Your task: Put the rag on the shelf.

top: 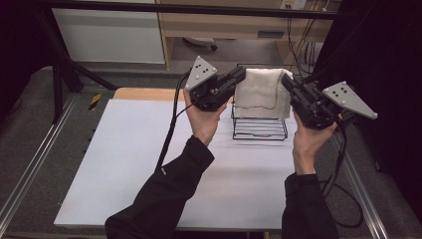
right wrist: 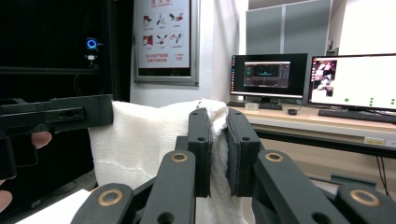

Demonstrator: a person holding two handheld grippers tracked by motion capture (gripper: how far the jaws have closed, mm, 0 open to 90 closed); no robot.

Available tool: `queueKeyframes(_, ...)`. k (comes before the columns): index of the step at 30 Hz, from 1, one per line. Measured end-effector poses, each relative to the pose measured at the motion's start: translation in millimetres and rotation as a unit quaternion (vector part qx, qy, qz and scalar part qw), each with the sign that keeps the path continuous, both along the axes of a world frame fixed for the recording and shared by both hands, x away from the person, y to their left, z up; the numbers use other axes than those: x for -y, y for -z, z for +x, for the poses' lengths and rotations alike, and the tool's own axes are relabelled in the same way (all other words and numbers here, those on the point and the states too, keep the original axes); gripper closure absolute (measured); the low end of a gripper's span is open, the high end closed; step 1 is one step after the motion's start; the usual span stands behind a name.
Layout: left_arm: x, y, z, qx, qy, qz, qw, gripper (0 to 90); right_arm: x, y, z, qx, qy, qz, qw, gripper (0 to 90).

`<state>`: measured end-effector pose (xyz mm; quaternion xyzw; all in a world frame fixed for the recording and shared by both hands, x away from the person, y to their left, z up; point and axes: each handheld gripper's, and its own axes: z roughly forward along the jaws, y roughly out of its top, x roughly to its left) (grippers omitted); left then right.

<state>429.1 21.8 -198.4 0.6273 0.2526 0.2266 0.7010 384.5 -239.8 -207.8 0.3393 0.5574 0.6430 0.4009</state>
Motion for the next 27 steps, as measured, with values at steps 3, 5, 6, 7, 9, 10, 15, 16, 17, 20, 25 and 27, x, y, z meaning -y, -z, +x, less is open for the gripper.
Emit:
queueKeyframes(3, 3.3, -3.6, 1.5, 0.003, 0.000, 0.002, 1.0000, 83.2, 3.4, -4.4, 1.5, 0.001, 0.003, 0.001, 1.0000, 81.9)
queueKeyframes(5, 5.3, -7.4, 3.4, 0.006, 0.001, 0.002, 1.0000, 83.2, 5.0, -7.8, 2.4, 0.003, 0.006, -0.001, 1.0000, 81.9)
queueKeyframes(6, 6.2, -9.3, 4.3, 0.006, 0.001, 0.001, 1.0000, 83.2, 6.1, -10.0, 2.8, 0.005, 0.007, -0.002, 1.0000, 81.9)
queueKeyframes(7, 6.8, -10.7, 5.0, 0.007, 0.001, 0.000, 1.0000, 83.2, 6.6, -12.0, 3.2, 0.005, 0.007, -0.002, 1.0000, 81.9)
queueKeyframes(9, 9.1, -14.8, 6.1, 0.011, 0.000, 0.001, 0.9999, 83.2, 7.6, -15.2, 4.1, 0.008, 0.010, -0.002, 0.9999, 81.9)
queueKeyframes(10, 9.8, -16.0, 6.5, 0.013, 0.000, 0.001, 0.9999, 83.2, 8.4, -17.4, 4.8, 0.009, 0.011, -0.001, 0.9999, 81.9)
queueKeyframes(15, 13.5, -21.0, 11.2, 0.014, 0.000, -0.002, 0.9999, 83.2, 10.5, -23.0, 9.1, 0.015, 0.017, 0.001, 0.9998, 81.9)
queueKeyframes(16, 14.1, -21.5, 12.1, 0.015, 0.000, -0.002, 0.9999, 83.2, 10.9, -23.8, 10.4, 0.015, 0.018, 0.000, 0.9997, 81.9)
queueKeyframes(17, 14.8, -22.1, 13.1, 0.015, -0.001, -0.003, 0.9999, 83.2, 11.5, -24.6, 11.9, 0.015, 0.019, 0.000, 0.9997, 81.9)
queueKeyframes(20, 16.4, -24.7, 16.7, 0.017, -0.004, 0.000, 0.9999, 83.2, 12.3, -27.3, 16.5, 0.013, 0.020, -0.001, 0.9997, 81.9)
queueKeyframes(25, 19.2, -30.7, 26.6, 0.020, -0.003, -0.003, 0.9998, 83.2, 13.8, -32.7, 25.8, 0.012, 0.024, -0.005, 0.9996, 81.9)
queueKeyframes(27, 20.2, -32.4, 29.1, 0.016, -0.005, 0.000, 0.9999, 83.2, 14.0, -34.3, 29.1, 0.012, 0.026, -0.005, 0.9996, 81.9)
